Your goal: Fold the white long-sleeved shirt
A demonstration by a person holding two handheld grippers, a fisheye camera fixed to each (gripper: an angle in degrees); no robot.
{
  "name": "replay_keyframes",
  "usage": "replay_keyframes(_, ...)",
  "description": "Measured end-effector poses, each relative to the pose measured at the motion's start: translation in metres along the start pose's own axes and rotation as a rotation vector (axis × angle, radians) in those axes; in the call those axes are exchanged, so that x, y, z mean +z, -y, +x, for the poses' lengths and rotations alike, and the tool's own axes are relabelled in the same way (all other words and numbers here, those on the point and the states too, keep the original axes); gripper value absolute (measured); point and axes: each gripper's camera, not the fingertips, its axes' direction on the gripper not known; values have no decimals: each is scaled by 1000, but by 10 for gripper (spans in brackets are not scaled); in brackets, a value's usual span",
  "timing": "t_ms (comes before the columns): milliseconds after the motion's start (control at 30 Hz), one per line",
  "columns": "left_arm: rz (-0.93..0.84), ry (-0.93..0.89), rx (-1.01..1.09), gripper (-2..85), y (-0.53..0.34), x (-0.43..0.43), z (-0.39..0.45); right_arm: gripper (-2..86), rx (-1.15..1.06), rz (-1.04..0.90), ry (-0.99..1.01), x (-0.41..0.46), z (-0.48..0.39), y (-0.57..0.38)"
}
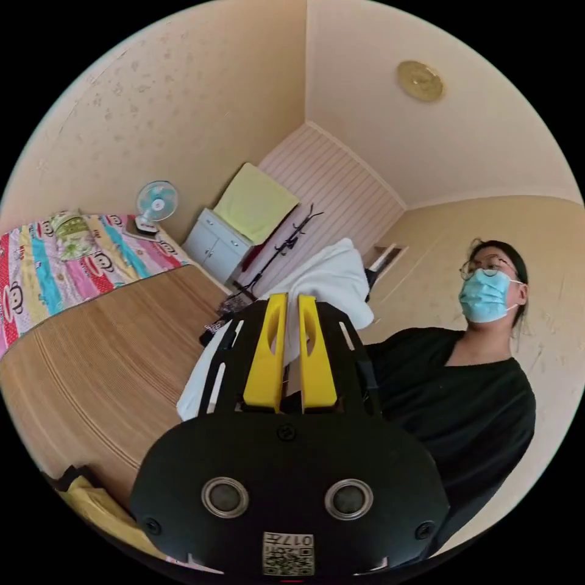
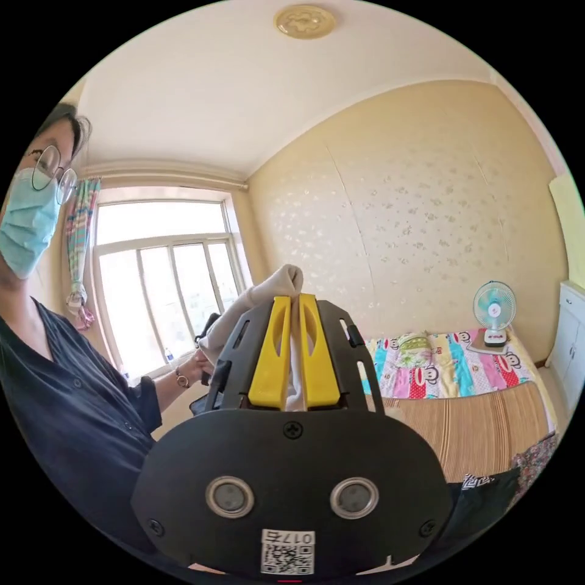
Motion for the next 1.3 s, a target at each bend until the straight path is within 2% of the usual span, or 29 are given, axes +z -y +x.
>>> replay_keyframes(100,-9,130,-38,64,-12,13,9,29,-111,-8,-145,14,-35,12)
replay_keyframes(267,132,-96,57,117,-26,25,58,30,-168,8,-259,30,-67,26)
replay_keyframes(400,62,31,150,144,-17,69,114,31,-191,-14,-299,46,-79,33)
replay_keyframes(533,85,232,191,148,-13,100,141,33,-181,-11,-247,53,-83,40)
replay_keyframes(633,80,227,163,138,-9,122,143,33,-149,-38,-233,58,-82,45)
replay_keyframes(767,74,241,125,50,-10,137,128,34,-118,-95,-220,69,-74,45)
replay_keyframes(900,177,163,179,10,-12,102,119,35,-74,-137,-209,66,-46,43)
replay_keyframes(1000,240,244,270,0,-6,72,132,35,-57,-180,-186,60,-20,36)
replay_keyframes(1167,282,245,385,-4,1,38,153,39,-114,-215,35,54,-3,5)
replay_keyframes(1300,285,233,434,-5,5,9,161,40,-162,-144,154,35,2,-23)
